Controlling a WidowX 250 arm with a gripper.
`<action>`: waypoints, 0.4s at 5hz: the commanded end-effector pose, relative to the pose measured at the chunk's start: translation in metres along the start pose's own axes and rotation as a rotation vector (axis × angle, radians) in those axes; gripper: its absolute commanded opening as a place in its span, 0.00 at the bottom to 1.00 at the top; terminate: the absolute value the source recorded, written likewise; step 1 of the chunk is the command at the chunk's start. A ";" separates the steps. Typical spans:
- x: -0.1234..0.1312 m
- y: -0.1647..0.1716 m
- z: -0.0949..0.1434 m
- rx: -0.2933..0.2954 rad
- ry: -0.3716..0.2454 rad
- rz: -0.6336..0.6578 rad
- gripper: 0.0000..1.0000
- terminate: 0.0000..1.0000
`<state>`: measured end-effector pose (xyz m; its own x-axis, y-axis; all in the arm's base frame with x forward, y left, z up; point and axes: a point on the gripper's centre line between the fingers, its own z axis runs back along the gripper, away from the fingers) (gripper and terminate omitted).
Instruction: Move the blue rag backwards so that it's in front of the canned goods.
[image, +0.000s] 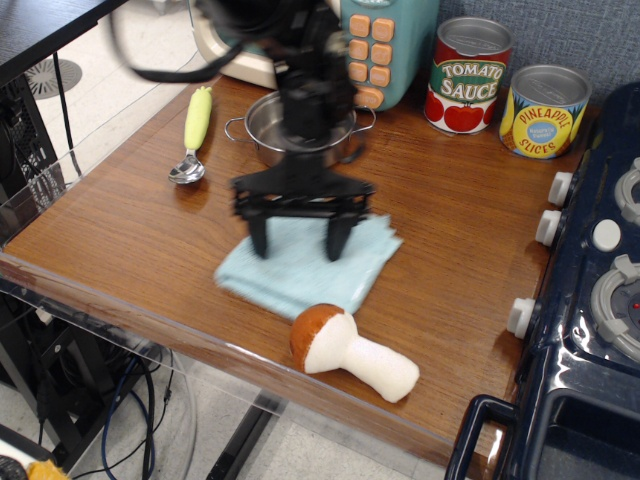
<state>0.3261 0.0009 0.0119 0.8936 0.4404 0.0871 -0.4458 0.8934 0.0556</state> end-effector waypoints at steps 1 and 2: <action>0.021 -0.088 0.012 -0.032 -0.030 -0.135 1.00 0.00; 0.035 -0.112 0.020 -0.063 -0.049 -0.141 1.00 0.00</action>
<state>0.4072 -0.0771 0.0162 0.9428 0.3155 0.1077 -0.3197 0.9472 0.0244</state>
